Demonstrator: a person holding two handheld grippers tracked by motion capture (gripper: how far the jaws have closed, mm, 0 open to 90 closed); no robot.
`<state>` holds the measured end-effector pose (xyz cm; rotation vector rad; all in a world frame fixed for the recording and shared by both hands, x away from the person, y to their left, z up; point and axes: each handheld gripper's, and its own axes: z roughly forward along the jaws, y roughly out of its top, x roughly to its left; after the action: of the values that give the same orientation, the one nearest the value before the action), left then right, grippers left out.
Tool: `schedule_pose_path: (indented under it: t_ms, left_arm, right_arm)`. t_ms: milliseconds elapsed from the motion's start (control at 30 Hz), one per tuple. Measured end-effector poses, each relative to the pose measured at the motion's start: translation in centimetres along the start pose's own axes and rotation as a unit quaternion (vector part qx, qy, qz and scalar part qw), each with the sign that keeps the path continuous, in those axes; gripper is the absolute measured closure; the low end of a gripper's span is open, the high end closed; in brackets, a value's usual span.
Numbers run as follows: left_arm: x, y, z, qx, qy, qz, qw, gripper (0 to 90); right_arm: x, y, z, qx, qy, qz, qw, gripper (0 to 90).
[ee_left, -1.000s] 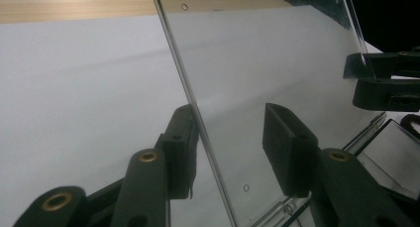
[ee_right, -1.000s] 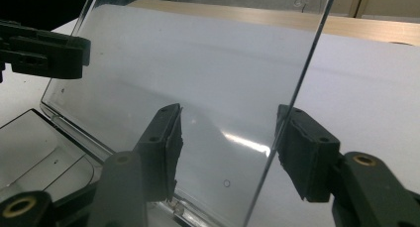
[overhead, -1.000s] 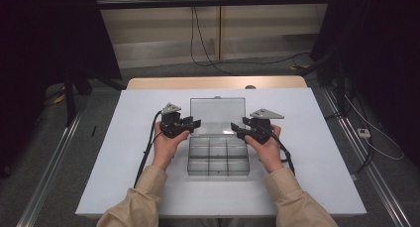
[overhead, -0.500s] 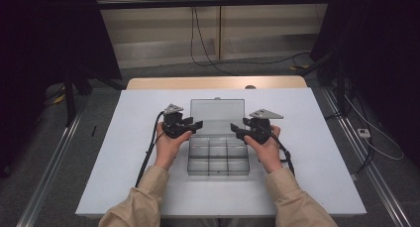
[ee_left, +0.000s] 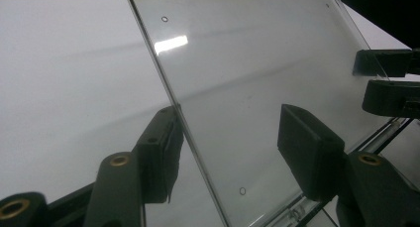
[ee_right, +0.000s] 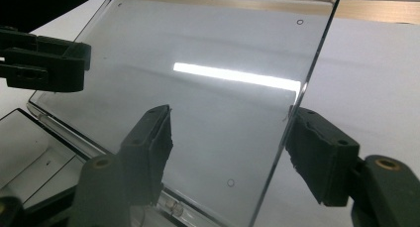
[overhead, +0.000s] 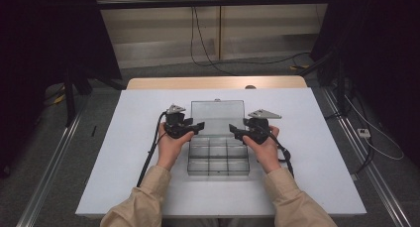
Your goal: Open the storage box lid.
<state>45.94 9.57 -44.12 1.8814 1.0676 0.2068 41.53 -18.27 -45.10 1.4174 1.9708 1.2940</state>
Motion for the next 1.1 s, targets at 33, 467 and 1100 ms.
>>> schedule_pose_path:
  t_ms: [33,467,1100]
  left_arm:
    - [0.0,0.0,0.0,0.000,0.001,0.000,1.0000,42.2]
    - [-0.2,0.0,0.5,0.011,0.006,-0.005,0.9999,36.4]
    - [-0.5,0.0,1.2,0.024,0.008,-0.009,0.9996,26.0]
  right_arm:
    - [0.0,0.0,0.0,0.000,0.001,0.002,1.0000,33.9]
    - [-0.1,-0.1,0.3,0.005,-0.001,0.011,0.9999,30.8]
    - [0.2,-0.2,0.8,0.017,-0.002,0.024,0.9996,22.4]
